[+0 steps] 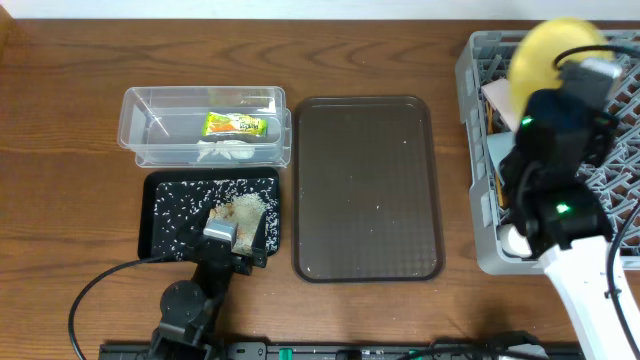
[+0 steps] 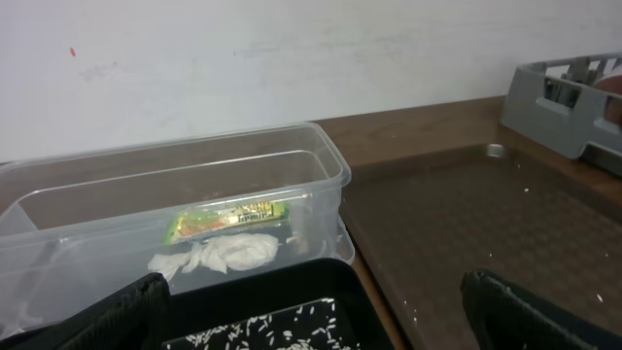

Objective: Sort waste into correct bins and load items into the dishwasher rack

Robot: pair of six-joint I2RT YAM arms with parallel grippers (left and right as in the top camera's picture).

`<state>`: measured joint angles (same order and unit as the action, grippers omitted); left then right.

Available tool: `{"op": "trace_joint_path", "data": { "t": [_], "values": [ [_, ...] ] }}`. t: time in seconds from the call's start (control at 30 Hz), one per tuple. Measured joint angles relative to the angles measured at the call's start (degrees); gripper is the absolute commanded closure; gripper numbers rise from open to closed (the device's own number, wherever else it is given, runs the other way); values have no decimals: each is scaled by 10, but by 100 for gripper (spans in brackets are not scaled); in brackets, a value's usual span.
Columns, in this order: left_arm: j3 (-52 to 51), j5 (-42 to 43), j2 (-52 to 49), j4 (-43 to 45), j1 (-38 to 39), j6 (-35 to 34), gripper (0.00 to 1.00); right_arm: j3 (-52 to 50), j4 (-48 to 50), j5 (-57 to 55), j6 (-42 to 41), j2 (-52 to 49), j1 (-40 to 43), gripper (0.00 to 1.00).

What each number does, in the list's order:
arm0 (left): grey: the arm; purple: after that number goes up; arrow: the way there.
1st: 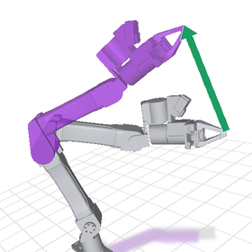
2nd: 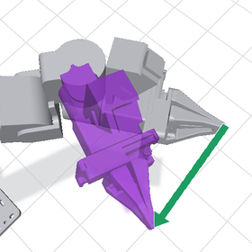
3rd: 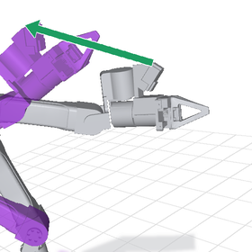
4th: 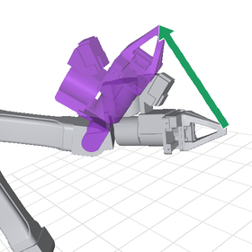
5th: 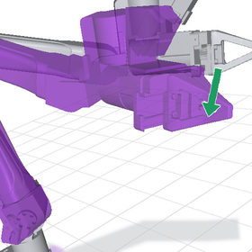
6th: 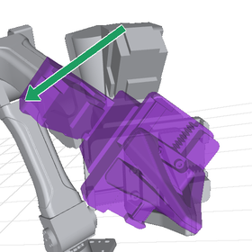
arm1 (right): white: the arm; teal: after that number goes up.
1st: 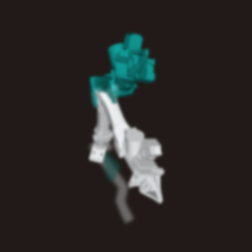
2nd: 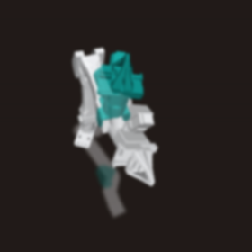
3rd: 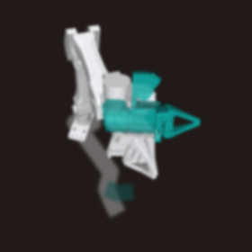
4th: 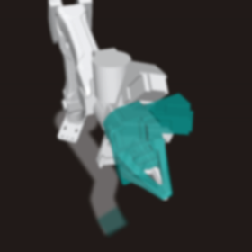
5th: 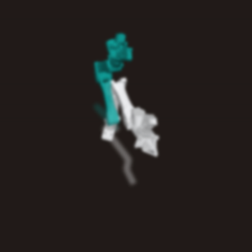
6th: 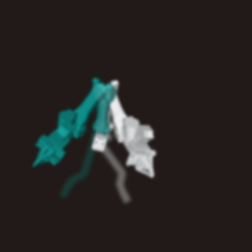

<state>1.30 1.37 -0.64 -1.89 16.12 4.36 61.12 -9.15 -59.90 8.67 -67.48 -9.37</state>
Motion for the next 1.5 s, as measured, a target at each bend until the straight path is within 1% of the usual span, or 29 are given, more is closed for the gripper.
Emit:
{"op": "trace_joint_path", "data": {
  "t": [0.07,0.13,0.27,0.4,0.57,0.6,0.63,0.67,0.73,0.77,0.8,0.9,0.97,1.03,1.1,1.27,1.4,1.47,1.5],
  "values": [
    [0,0,0,0,0,0,3,0,36,-10,49,-16,36,99],
    [0,0,0,0,0,0,3,0,52,-18,93,-38,66,99],
    [0,0,0,0,0,0,3,0,56,-22,159,-96,106,99],
    [0,0,0,0,0,0,3,0,68,-21,187,-148,120,99],
    [0,0,0,0,0,0,3,0,77,-19,203,-196,124,99],
    [0,0,0,0,0,0,3,0,77,-15,204,-205,124,95],
    [0,0,0,0,0,0,3,0,77,-12,204,-212,124,89],
    [0,0,0,0,0,0,3,0,78,-10,204,-218,122,86],
    [0,0,0,0,0,0,3,0,77,-5,209,-225,115,85],
    [0,0,0,0,0,0,3,-1,77,-3,210,-227,109,83],
    [0,0,0,0,0,0,3,-1,78,-1,211,-228,103,78],
    [0,0,0,0,0,0,3,-1,81,1,218,-228,76,45],
    [0,0,0,0,0,0,3,-1,84,2,227,-228,55,34],
    [0,0,0,0,0,0,3,-1,86,2,233,-228,39,26],
    [0,0,0,0,0,0,3,-1,85,3,224,-228,29,22],
    [0,0,0,0,0,0,3,-1,40,22,175,-204,-2,19],
    [0,0,0,0,0,0,3,-1,-50,87,107,-122,-29,19],
    [0,0,0,-1,0,0,3,0,-107,134,64,-69,-41,20],
    [0,0,0,-1,0,0,3,2,-141,178,35,-33,-45,19]
  ]
}}
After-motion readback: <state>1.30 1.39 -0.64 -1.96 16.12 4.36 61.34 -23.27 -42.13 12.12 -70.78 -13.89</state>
